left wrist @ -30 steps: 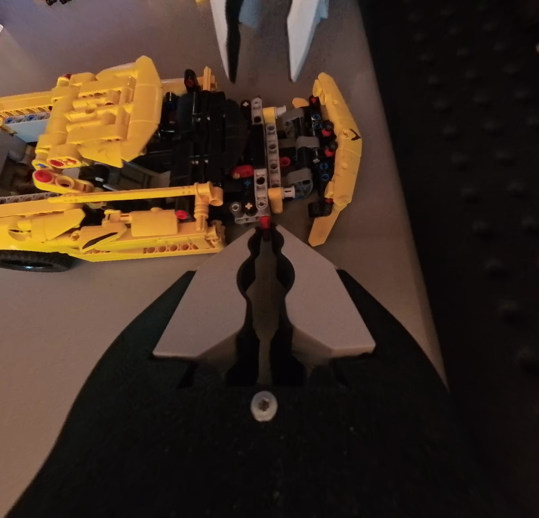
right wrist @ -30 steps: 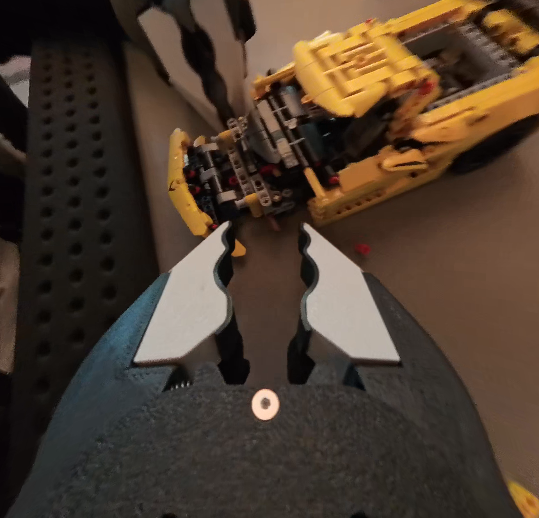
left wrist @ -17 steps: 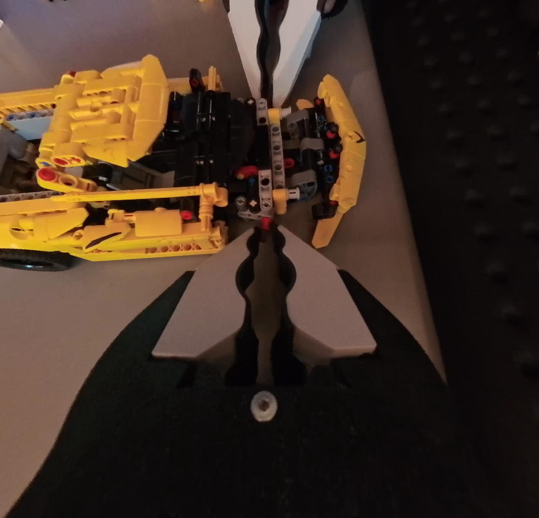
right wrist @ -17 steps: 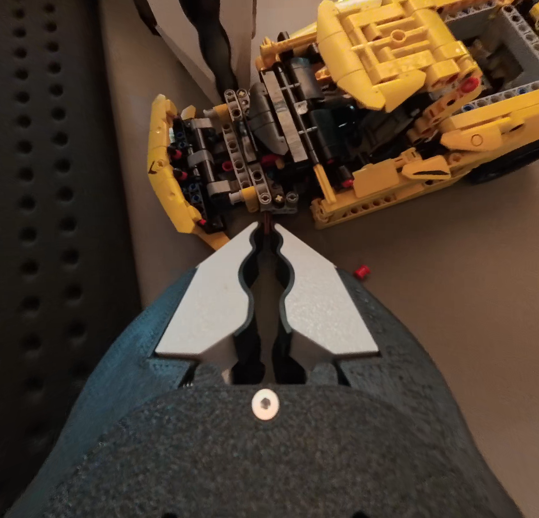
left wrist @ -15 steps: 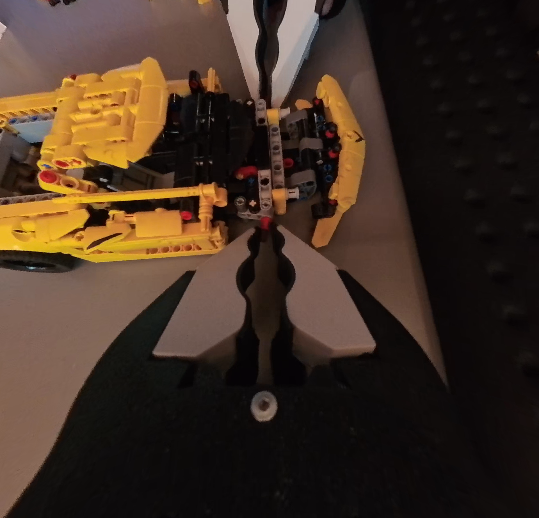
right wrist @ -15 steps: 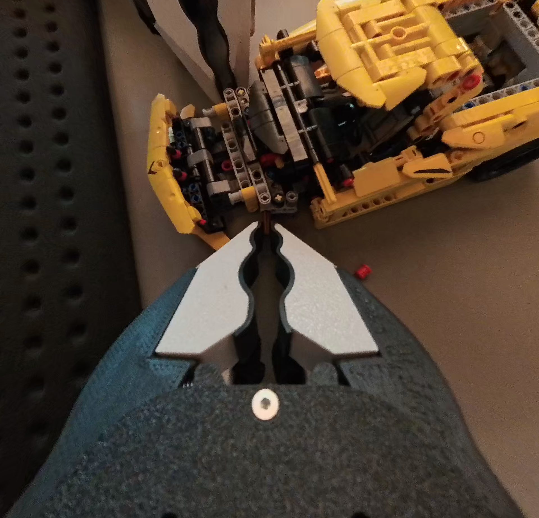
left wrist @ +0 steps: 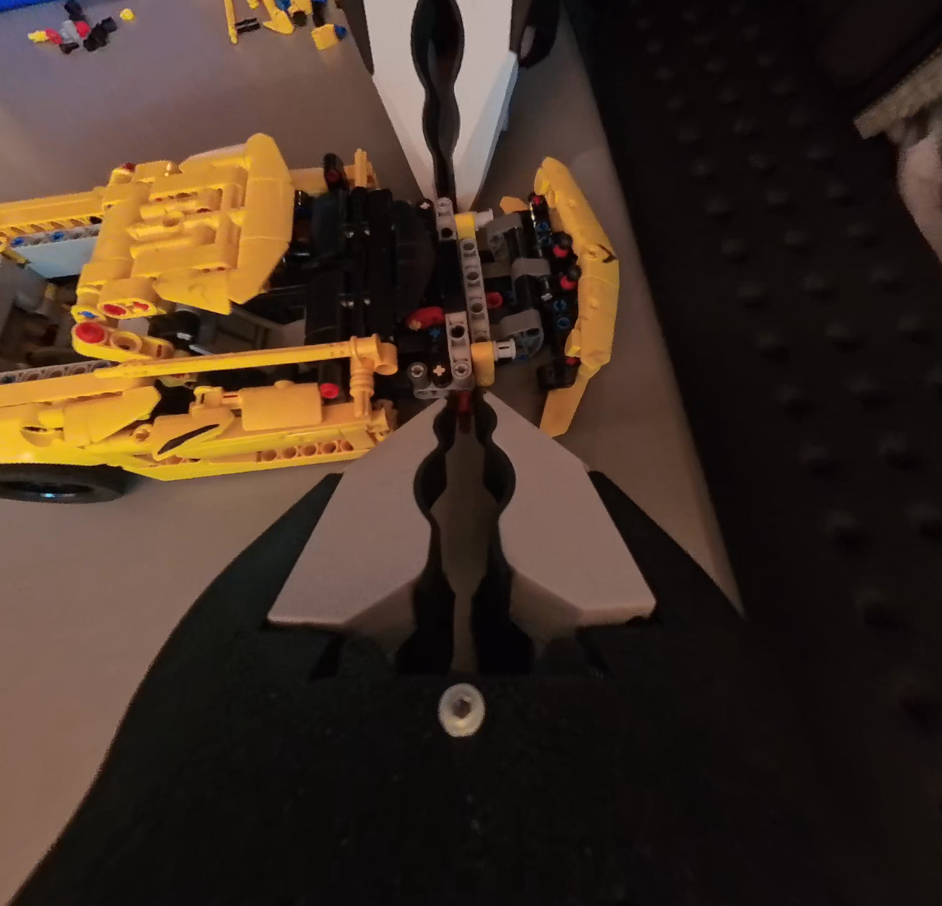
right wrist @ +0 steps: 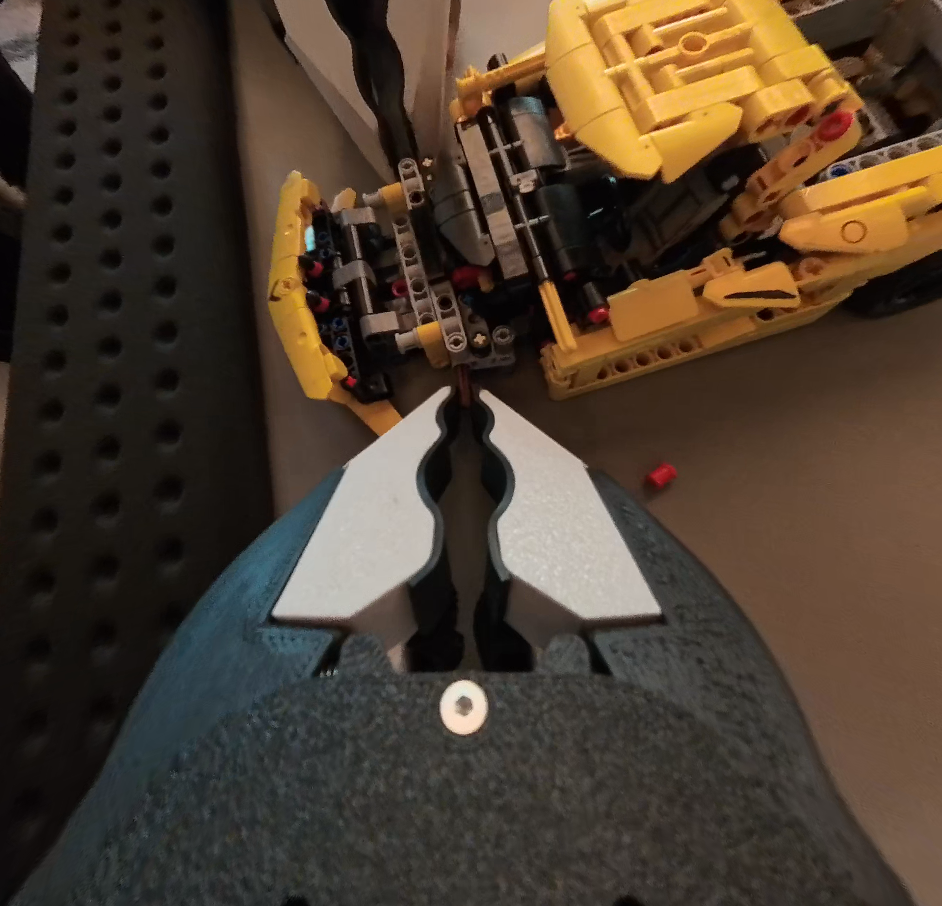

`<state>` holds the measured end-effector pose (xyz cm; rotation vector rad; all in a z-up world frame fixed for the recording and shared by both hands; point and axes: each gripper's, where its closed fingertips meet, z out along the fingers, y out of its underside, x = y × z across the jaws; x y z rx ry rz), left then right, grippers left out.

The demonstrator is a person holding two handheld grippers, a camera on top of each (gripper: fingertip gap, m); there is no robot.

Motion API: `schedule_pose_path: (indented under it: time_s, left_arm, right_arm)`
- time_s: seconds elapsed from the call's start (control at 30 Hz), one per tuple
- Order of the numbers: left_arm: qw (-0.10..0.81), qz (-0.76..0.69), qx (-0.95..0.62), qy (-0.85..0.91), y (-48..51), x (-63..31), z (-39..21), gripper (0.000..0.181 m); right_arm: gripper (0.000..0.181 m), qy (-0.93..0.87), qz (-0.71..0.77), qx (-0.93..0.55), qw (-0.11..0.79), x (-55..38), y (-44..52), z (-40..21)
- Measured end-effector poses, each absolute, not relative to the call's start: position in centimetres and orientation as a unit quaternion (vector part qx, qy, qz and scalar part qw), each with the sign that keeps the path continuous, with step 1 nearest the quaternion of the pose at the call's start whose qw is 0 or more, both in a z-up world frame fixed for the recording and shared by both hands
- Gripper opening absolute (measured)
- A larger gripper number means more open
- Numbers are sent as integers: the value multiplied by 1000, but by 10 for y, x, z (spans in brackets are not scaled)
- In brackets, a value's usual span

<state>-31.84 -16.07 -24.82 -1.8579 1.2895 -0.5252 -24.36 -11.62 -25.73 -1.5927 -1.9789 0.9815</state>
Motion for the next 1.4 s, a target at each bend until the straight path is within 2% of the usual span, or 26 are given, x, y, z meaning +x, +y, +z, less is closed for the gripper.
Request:
schedule_pose_path:
  time_s: [0.33,0.53,0.6,0.7,0.77,0.8,1.0,1.1,1.23,1.3,1.4]
  left_arm:
    - [382,-200,-735,523,-166,-339,-253,5]
    - [421,-231,-752,451,-148,-357,-236,5]
    - [432,-191,-762,444,-138,-365,-240,6]
    - [432,-157,-766,450,-134,-369,-245,6]
    - [421,-133,-770,460,-133,-369,-252,6]
    - [416,-120,-770,468,-133,-368,-256,6]
    - [423,-107,-761,480,-134,-365,-256,6]
    - [425,-109,-762,476,-133,-366,-255,6]
    - [439,-119,-760,464,-131,-365,-248,6]
    - [474,-155,-751,433,-127,-362,-228,6]
    - [522,-258,-731,357,-119,-347,-168,6]
  right_arm:
    - [2,-706,360,-579,194,-229,-109,-258]
    - [3,-696,369,-585,194,-232,-113,-256]
    - [13,-702,361,-573,220,-230,-110,-251]
    - [9,-625,369,-617,303,-225,-64,-230]
    - [30,-591,354,-661,298,-223,-43,-234]
    - [33,-593,326,-674,295,-223,-38,-242]
    - [28,-629,245,-671,308,-232,-40,-260]
    - [9,-631,223,-671,321,-232,-36,-261]
    - [6,-636,216,-668,321,-228,-36,-260]
    - [6,-622,200,-668,358,-220,-20,-246]
    - [6,-559,143,-707,410,-164,35,-217]
